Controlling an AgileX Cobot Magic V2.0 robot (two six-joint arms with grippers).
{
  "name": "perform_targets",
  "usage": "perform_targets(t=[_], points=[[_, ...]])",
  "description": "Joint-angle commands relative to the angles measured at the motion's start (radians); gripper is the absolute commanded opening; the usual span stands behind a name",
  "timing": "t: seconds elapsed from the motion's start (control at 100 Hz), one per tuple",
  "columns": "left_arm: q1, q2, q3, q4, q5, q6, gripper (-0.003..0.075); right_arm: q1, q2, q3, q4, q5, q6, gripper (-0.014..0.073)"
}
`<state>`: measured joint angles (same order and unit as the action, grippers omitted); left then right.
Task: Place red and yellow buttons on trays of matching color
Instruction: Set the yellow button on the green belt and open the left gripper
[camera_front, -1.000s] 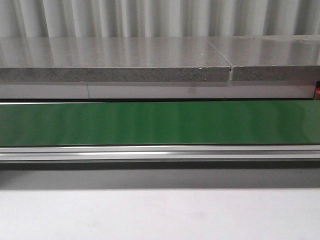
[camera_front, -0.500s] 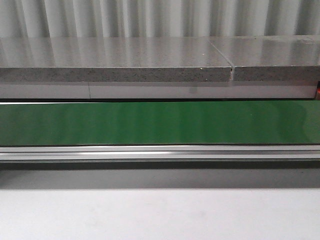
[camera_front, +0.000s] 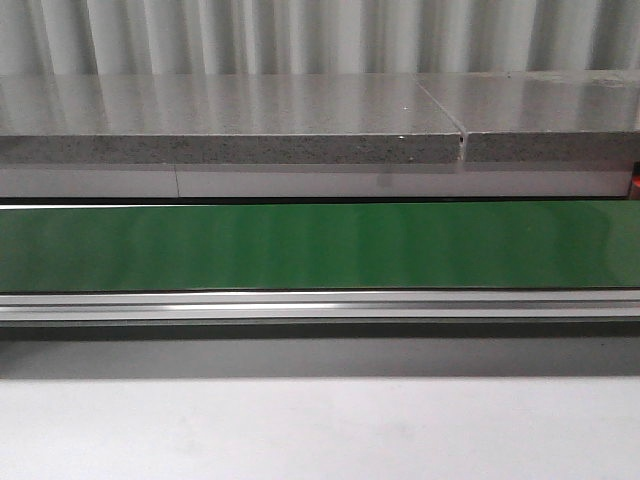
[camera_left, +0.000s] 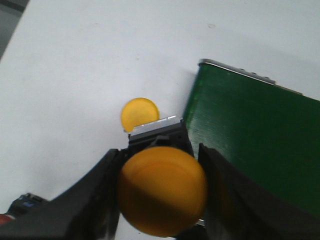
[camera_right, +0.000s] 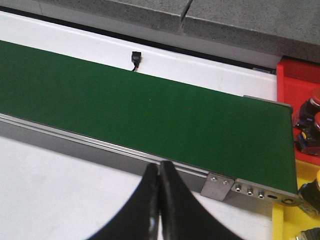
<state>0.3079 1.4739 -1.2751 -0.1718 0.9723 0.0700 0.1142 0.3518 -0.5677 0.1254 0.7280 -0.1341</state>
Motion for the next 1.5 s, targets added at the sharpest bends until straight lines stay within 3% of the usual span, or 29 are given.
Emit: perform_targets(t=[0.0,0.19,0.64,0.71,0.84,0.95,1.32,1.49], points=[[-0.05,-0.039,-0.024,-0.016,-0.031,0.001,0.0167,-0.001,0.006,-0.026,-0.003,-0.067,-0.006,-0.0067],[-0.112,-0.008,-0.024,-0.01,-0.01,0.001,0.0168,-0.001,0.006,-0.026,-0.003,-0.067,-0.006,-0.0067],[-0.141,0.115,-0.024,-0.012,0.059,0.001,0.0177,-0.001,0.006,-0.026,-0.003,-0.067,-0.006,-0.0067],[-0.141,0.122,-0.024,-0.015,0.061,0.001,0.0232,-0.001,0.006,-0.026,-0.003,-0.067,-0.006,-0.0067],[-0.141,0.122,-0.024,-0.03,0.056,0.003,0.047,-0.001,0.006,-0.026,-0.003,-0.067,-0.006,-0.0067],[-0.141,0.112,-0.024,-0.053,0.054,0.007,0.058,-0.001,0.006,-0.026,-0.003,-0.067,-0.006,-0.0067],[-0.141,-0.064,-0.024,-0.067,0.093,-0.006,0.056,-0.001,0.006,-0.026,-0.003,-0.067,-0.006,-0.0067],[-0.141,-0.153,-0.018,0.037,0.184,-0.098,0.0554,-0.001,0.006,-0.026,-0.003,-0.067,-0.006,-0.0067]])
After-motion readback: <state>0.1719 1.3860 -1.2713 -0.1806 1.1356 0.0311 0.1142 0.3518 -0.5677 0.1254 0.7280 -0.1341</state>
